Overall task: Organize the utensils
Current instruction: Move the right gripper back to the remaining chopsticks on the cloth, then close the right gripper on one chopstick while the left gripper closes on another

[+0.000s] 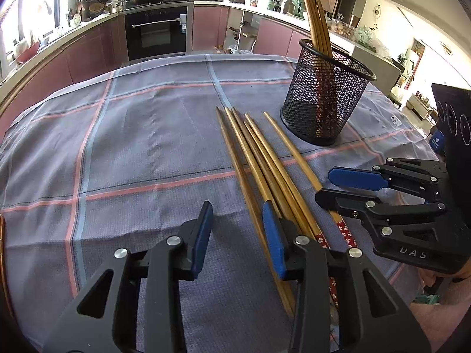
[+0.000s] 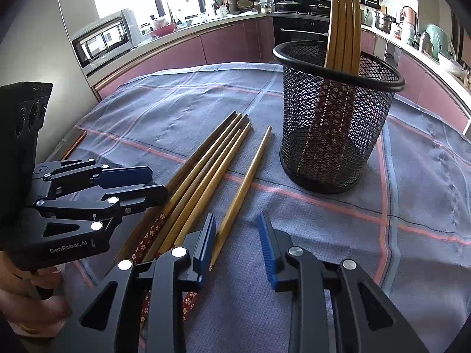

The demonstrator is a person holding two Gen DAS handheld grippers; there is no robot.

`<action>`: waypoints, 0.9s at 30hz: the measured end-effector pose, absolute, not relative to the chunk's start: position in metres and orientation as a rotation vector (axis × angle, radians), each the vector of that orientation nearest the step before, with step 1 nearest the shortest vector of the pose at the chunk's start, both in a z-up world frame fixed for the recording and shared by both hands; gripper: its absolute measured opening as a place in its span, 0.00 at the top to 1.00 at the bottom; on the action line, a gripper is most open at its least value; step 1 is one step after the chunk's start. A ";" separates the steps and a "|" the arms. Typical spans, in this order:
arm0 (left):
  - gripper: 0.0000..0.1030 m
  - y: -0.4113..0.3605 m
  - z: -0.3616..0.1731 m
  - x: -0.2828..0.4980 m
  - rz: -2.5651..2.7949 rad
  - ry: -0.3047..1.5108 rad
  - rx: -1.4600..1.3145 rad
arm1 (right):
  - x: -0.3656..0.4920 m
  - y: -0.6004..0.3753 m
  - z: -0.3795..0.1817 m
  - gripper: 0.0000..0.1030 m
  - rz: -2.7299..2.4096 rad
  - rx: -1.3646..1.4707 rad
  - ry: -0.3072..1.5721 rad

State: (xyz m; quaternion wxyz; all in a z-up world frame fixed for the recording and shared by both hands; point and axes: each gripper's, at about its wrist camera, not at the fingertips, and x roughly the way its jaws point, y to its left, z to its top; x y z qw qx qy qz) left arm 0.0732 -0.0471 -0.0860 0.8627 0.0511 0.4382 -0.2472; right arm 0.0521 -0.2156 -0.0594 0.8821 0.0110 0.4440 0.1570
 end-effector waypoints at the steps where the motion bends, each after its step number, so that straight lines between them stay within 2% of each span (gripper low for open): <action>1: 0.65 -0.048 -0.086 0.074 -0.520 0.920 0.109 | 0.053 -0.216 -0.060 0.73 0.326 0.025 0.925; 15: 0.67 -0.063 -0.088 0.108 -0.498 0.927 0.136 | 0.075 -0.209 -0.062 0.72 0.311 0.053 0.920; 16: 0.68 -0.064 -0.088 0.109 -0.493 0.926 0.137 | 0.075 -0.211 -0.062 0.73 0.308 0.061 0.920; 18: 0.71 -0.066 -0.089 0.109 -0.486 0.924 0.141 | 0.075 -0.214 -0.062 0.82 0.304 0.075 0.921; 23: 0.90 -0.065 -0.089 0.108 -0.492 0.931 0.100 | 0.075 -0.225 -0.063 0.90 0.312 0.139 0.926; 27: 0.90 -0.062 -0.089 0.105 -0.481 0.932 0.070 | 0.073 -0.231 -0.062 0.94 0.315 0.170 0.923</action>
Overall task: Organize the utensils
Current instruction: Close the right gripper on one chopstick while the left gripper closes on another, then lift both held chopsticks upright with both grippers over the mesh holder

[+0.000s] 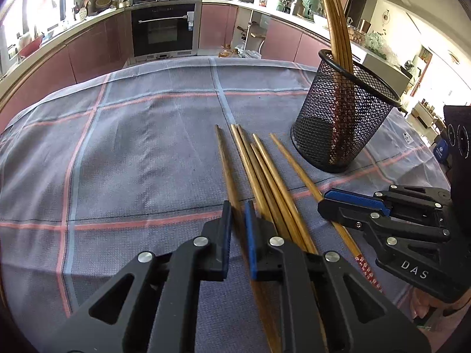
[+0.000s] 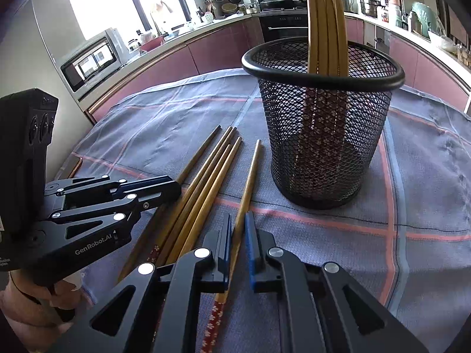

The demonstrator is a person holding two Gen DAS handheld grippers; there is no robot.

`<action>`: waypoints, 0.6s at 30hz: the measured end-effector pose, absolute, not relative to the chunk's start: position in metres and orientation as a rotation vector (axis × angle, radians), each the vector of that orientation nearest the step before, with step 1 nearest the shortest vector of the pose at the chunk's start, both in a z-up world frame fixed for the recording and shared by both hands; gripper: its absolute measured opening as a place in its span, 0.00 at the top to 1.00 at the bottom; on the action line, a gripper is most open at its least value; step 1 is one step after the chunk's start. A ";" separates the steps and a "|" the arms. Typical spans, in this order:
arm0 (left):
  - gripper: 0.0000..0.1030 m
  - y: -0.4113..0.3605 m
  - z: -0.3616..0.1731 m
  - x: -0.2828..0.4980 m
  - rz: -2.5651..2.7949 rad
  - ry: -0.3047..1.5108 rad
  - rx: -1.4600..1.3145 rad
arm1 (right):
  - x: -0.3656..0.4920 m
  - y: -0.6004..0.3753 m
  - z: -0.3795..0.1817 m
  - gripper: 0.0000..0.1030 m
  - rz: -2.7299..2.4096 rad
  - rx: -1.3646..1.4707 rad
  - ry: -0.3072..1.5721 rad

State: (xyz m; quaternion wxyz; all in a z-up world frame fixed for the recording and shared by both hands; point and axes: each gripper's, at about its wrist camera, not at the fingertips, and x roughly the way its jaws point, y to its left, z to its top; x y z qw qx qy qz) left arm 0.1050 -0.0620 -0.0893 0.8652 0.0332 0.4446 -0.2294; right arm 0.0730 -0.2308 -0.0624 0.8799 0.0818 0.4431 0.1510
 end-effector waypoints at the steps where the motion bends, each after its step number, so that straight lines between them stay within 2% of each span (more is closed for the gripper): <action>1: 0.91 -0.060 -0.089 0.104 -0.479 0.932 0.064 | 0.072 -0.233 -0.062 0.94 0.314 0.177 0.921; 11: 0.92 -0.052 -0.075 0.078 -0.547 0.899 0.056 | 0.059 -0.235 -0.041 0.94 0.393 0.166 0.859; 18: 0.92 -0.058 -0.083 0.073 -0.567 0.924 0.088 | 0.063 -0.220 -0.052 0.94 0.427 0.127 0.917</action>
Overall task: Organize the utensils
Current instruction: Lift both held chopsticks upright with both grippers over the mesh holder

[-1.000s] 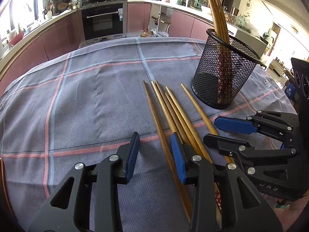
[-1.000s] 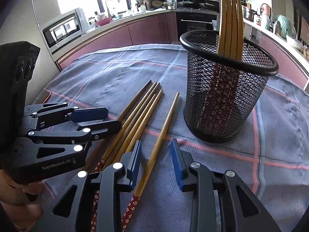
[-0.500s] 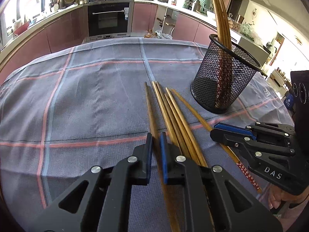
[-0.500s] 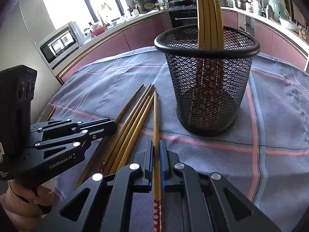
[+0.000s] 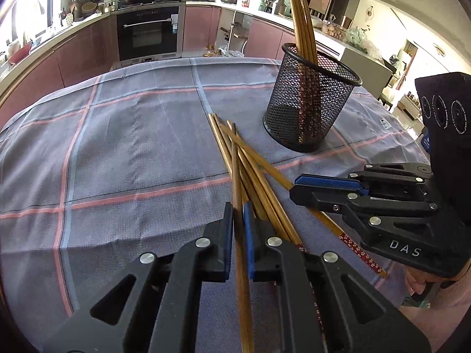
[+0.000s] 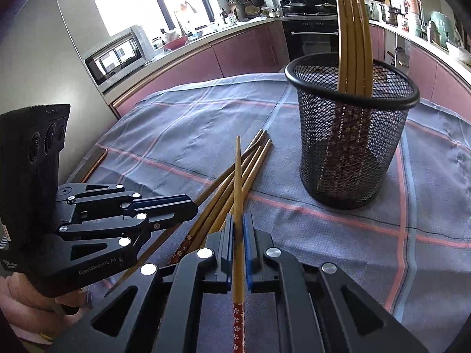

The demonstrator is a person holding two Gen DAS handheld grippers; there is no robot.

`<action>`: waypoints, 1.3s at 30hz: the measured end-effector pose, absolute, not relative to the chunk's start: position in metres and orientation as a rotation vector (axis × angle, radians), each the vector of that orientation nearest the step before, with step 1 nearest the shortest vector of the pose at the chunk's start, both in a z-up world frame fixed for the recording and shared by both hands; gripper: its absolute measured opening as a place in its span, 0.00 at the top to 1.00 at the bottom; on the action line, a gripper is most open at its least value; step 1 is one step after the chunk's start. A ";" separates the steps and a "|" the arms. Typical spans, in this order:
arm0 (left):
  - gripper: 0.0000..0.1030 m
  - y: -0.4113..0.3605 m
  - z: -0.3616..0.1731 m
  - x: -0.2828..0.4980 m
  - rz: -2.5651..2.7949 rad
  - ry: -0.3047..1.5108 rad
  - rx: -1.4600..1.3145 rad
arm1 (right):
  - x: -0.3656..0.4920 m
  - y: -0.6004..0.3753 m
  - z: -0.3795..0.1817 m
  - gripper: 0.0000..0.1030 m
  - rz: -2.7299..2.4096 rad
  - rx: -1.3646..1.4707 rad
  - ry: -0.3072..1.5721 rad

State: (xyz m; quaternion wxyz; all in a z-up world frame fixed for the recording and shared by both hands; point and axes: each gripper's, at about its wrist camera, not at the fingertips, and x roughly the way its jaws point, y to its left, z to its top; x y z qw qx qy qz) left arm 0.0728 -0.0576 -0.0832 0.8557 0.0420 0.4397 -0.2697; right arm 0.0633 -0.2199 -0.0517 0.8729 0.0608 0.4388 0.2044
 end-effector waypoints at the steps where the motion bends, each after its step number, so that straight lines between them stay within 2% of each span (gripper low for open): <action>1: 0.92 -0.058 -0.084 0.073 -0.568 0.928 0.090 | 0.064 -0.219 -0.053 0.94 0.429 0.123 0.925; 12: 0.87 -0.059 -0.091 0.087 -0.581 0.959 0.106 | 0.069 -0.215 -0.059 0.93 0.429 0.101 0.949; 16: 0.92 -0.060 -0.089 0.090 -0.569 0.965 0.087 | 0.066 -0.217 -0.055 0.94 0.439 0.093 0.934; 19: 0.93 -0.057 -0.084 0.089 -0.570 0.958 0.060 | 0.061 -0.221 -0.048 0.94 0.442 0.093 0.906; 39: 0.93 -0.037 0.018 0.055 -0.714 0.735 -0.041 | 0.038 -0.279 0.028 0.94 0.420 0.203 0.666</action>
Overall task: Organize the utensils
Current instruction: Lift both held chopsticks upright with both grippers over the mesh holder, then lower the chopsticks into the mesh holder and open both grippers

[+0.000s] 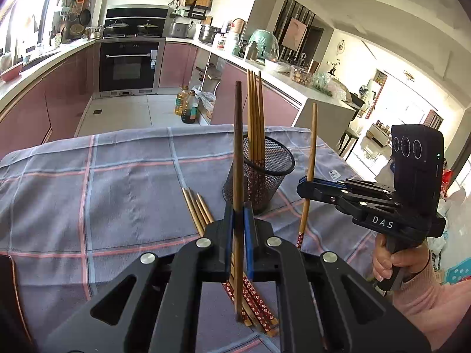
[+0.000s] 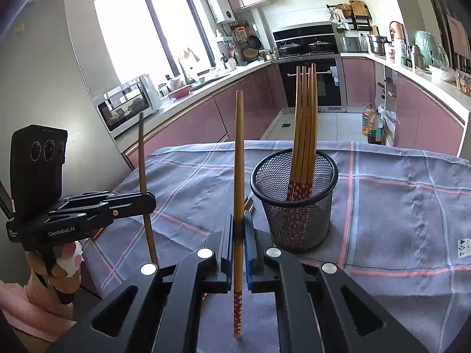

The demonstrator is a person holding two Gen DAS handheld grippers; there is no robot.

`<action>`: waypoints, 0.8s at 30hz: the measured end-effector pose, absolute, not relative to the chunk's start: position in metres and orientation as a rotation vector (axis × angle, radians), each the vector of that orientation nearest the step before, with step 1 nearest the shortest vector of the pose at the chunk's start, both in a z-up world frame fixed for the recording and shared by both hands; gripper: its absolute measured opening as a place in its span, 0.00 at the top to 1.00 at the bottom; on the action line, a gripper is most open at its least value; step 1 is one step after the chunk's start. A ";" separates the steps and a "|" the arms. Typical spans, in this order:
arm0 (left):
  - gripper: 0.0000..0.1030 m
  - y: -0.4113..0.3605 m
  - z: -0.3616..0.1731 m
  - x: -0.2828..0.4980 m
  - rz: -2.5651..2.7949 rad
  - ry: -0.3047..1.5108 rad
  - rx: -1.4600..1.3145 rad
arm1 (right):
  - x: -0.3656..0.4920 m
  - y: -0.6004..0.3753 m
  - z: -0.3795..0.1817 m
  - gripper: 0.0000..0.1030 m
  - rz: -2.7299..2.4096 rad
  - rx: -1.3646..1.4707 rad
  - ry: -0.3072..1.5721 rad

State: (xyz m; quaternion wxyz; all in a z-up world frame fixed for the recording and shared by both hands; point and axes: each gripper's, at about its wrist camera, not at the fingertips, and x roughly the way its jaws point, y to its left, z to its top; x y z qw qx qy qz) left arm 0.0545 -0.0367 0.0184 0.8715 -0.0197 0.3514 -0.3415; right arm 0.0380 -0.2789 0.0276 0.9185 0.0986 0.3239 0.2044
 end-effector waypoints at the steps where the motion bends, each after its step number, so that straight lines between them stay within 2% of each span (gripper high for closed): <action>1: 0.93 -0.037 0.022 0.054 -0.716 0.726 -0.041 | 0.038 -0.281 0.031 0.94 0.421 0.202 0.657; 24: 0.93 -0.068 0.104 0.085 -0.759 0.550 -0.089 | 0.058 -0.310 0.102 0.94 0.380 0.150 0.487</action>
